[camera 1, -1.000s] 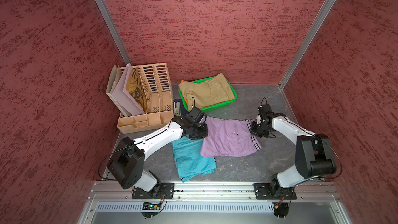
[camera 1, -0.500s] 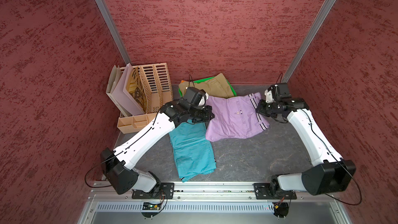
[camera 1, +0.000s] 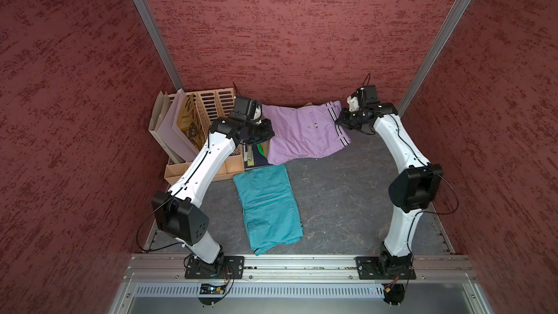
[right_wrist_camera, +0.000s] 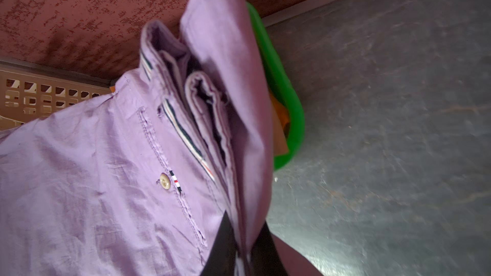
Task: Put the folded long pants in the basket
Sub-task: Place the long pant in the basket.
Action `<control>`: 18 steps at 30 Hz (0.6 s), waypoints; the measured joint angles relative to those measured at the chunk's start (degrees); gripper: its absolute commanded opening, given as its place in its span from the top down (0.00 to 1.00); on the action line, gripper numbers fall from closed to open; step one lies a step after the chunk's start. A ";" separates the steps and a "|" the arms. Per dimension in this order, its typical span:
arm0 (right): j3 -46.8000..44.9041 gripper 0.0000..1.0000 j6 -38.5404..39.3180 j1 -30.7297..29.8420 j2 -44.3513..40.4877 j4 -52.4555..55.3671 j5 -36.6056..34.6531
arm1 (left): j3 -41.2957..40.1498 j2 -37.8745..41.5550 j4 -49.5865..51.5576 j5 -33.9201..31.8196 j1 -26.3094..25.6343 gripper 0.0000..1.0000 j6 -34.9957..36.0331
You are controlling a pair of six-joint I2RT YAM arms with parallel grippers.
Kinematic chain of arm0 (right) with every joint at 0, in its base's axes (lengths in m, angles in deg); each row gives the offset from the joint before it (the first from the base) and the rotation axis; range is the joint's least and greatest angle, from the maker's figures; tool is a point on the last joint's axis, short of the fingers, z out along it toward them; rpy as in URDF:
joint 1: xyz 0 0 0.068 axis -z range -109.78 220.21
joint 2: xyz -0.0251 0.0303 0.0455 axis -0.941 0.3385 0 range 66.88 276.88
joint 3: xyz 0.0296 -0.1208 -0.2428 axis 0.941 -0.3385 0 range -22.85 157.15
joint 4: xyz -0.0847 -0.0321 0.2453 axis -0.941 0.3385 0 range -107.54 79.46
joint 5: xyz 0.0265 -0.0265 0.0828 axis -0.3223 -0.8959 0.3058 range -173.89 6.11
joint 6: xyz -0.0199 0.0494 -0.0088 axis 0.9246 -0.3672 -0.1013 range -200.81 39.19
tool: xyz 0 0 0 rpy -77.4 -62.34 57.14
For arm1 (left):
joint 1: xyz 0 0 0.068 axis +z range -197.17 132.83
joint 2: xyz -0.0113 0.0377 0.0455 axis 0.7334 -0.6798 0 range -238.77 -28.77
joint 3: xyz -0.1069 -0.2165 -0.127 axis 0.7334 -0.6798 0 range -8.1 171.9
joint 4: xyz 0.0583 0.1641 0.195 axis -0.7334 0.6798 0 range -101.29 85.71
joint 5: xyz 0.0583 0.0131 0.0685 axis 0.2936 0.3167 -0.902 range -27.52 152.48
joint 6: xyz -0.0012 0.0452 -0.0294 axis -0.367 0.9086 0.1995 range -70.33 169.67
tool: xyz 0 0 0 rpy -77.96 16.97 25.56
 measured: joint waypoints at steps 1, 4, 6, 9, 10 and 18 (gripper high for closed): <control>4.07 1.00 -0.26 -0.39 3.39 -0.28 0.72 | 0.09 -0.61 -0.61 0.28 0.92 1.00 0.04; 16.74 1.00 -1.11 -1.53 13.44 -1.14 2.47 | 0.11 -2.21 -2.75 0.57 2.89 1.00 0.48; 23.08 1.00 -2.10 -2.19 18.67 -1.68 3.32 | 0.22 -3.41 -4.00 0.96 3.61 1.00 0.74; 25.70 1.00 -3.91 -2.86 23.34 -2.99 4.31 | 0.17 -5.81 -5.46 1.95 4.81 1.00 0.87; 25.70 1.00 -4.50 -2.95 24.35 -3.13 4.44 | 0.11 -6.69 -6.01 2.25 5.27 1.00 0.87; 25.97 1.00 -6.43 -2.71 27.21 -4.81 4.63 | -1.77 -10.58 -8.76 4.94 8.92 1.00 0.66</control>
